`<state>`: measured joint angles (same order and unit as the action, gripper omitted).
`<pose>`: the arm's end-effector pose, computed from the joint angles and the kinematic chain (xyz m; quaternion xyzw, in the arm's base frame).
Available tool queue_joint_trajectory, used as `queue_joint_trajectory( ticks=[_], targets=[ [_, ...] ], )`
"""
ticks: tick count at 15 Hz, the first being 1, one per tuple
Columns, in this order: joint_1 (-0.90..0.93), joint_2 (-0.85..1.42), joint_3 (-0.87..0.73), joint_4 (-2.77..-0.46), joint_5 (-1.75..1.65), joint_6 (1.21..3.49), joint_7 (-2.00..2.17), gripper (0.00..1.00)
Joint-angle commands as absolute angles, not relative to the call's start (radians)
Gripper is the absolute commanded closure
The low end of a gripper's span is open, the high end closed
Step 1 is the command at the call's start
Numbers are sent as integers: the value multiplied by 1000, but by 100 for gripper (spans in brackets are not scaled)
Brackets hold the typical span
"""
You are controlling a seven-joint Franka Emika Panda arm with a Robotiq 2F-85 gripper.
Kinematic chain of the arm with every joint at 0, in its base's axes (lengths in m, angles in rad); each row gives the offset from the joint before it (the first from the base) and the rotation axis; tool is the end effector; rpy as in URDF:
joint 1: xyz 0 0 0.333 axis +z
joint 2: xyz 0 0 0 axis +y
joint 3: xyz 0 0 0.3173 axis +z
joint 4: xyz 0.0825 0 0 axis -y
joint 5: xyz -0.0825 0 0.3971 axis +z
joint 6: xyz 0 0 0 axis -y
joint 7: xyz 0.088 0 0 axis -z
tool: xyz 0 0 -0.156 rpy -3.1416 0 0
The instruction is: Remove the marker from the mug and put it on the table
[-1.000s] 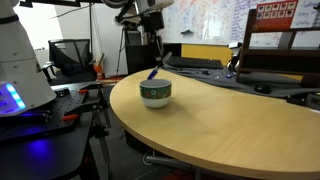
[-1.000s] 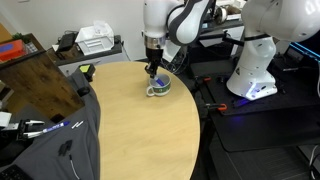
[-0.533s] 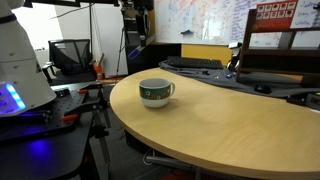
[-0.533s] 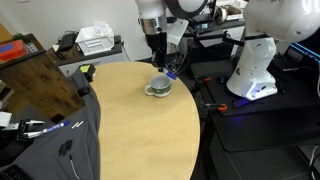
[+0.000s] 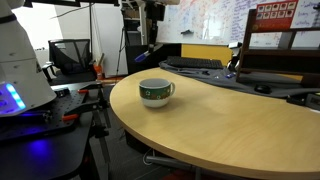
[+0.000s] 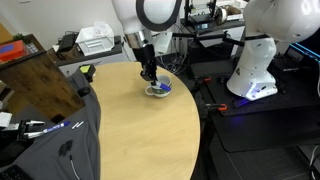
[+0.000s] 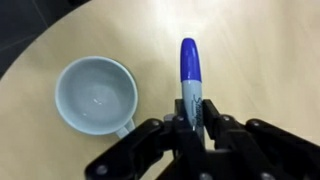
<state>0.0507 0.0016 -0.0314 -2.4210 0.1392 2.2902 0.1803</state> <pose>0.4734 0.0174 0.2398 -0.9882 0.1291 0.0706 0.0423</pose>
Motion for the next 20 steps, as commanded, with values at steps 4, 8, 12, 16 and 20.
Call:
queue_joint_trajectory(
  ticks=[4, 8, 12, 16, 20],
  targets=[
    [66, 219, 21, -2301, 88, 2486, 173, 94],
    [76, 290, 12, -2264, 47, 2506, 195, 51],
    [71, 249, 31, -2275, 80, 2500, 168, 22],
    [69, 122, 31, -2310, 88, 2383, 211, 0],
    [44, 13, 31, -2354, 145, 2289, 148, 0]
  ],
)
